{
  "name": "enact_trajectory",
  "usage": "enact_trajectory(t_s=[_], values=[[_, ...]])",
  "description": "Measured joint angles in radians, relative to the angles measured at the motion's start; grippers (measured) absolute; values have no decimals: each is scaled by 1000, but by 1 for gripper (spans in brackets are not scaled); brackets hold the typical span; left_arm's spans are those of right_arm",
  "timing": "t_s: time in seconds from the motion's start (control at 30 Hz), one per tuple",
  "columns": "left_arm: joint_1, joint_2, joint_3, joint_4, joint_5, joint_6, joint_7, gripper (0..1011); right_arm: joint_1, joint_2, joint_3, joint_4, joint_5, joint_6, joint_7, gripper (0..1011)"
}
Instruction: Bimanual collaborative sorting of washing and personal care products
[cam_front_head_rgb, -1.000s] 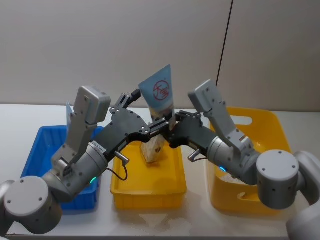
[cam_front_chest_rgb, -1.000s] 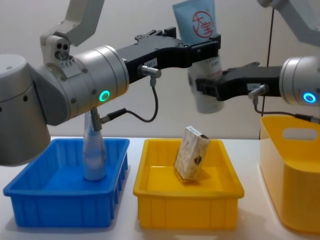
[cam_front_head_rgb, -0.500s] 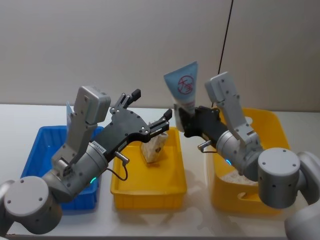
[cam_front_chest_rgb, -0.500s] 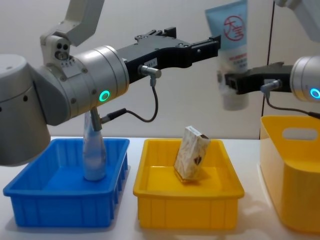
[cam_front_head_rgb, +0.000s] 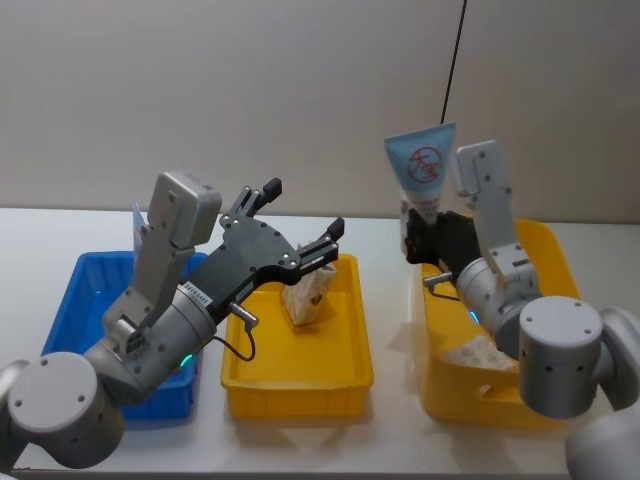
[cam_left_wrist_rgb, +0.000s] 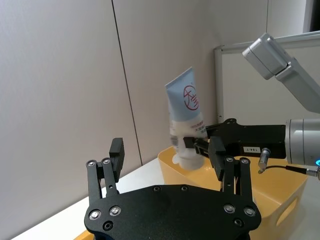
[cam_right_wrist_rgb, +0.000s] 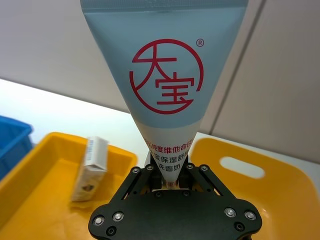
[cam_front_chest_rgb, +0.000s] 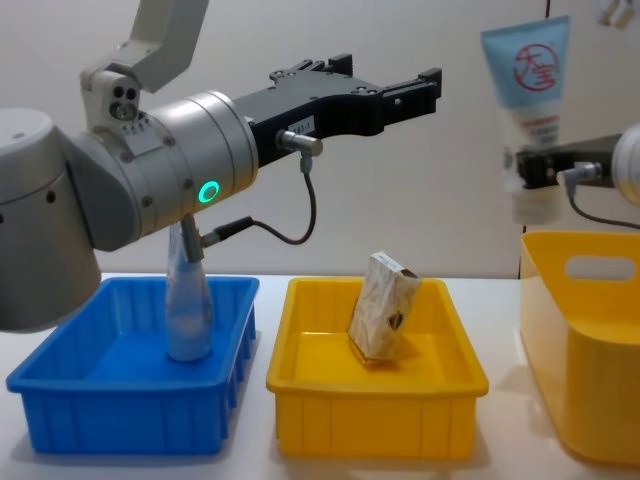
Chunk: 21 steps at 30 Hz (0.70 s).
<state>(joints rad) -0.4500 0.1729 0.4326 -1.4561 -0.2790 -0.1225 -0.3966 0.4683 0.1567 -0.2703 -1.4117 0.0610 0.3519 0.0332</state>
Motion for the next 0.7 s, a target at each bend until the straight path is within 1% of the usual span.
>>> enact_trajectory(t_s=[0.07,0.33,0.37,0.4,0.5,0.53,0.57,0.63,0.67,0.7], values=[[0,0,0,0,0,0,0,1001,-3,-8,13,4,-6,8,-29,157],[0,0,0,0,0,0,0,1001,-11,-32,57,19,-25,35,-113,147],[0,0,0,0,0,0,0,1001,-12,-36,65,23,-29,42,-131,147],[0,0,0,0,0,0,0,1001,-12,-36,65,23,-29,42,-131,147],[0,0,0,0,0,0,0,1001,-17,-47,90,35,-37,59,-174,148],[0,0,0,0,0,0,0,1001,-18,-48,94,36,-39,62,-181,159],[0,0,0,0,0,0,0,1001,-19,-53,104,42,-41,68,-197,213],[0,0,0,0,0,0,0,1001,-21,-56,113,47,-44,77,-214,230],[0,0,0,0,0,0,0,1001,-22,-60,124,54,-46,86,-228,292],[0,0,0,0,0,0,0,1001,-22,-60,124,54,-46,86,-228,338]])
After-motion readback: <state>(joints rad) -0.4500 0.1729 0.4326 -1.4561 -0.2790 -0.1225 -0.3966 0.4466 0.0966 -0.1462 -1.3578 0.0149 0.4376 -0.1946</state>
